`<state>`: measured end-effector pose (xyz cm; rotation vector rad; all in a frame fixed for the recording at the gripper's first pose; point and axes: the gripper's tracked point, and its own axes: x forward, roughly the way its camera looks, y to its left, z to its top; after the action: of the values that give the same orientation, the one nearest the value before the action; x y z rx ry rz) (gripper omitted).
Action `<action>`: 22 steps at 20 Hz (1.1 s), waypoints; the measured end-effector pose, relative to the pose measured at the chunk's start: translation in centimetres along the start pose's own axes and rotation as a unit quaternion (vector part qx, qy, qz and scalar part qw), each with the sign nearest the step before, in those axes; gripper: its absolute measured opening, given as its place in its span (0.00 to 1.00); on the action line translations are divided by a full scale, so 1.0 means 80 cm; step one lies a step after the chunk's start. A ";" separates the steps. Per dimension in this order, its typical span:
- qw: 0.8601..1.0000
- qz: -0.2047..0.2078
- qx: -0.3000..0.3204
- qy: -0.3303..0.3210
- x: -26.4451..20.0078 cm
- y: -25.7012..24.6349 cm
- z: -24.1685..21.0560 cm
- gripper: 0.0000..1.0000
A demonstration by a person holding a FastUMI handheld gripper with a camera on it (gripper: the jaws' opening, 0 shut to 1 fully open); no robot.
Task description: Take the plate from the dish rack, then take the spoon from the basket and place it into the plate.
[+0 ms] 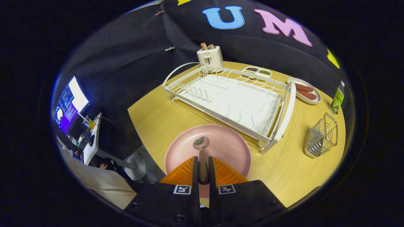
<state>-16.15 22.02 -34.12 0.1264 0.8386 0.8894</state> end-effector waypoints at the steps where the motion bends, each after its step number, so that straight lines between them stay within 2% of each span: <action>1: 1.000 -0.006 -0.001 0.008 0.003 -0.002 -0.007 0.17; 3: 1.000 -0.014 -0.005 0.025 0.006 -0.008 -0.020 0.19; 4: 0.999 -0.015 -0.001 0.033 0.010 -0.009 -0.026 0.27; 7: 0.999 -0.023 0.002 0.038 0.007 -0.013 -0.033 0.63; 10: 0.999 -0.024 0.003 0.033 0.007 -0.012 -0.028 0.88; 13: 0.999 -0.027 0.012 0.021 0.000 -0.011 -0.019 0.98; 18: 0.999 -0.042 0.010 -0.012 -0.024 -0.012 0.007 0.98; 22: 0.996 -0.058 0.012 -0.060 -0.064 -0.008 0.050 0.99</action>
<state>-14.73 18.80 -28.56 0.1495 0.7361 0.7564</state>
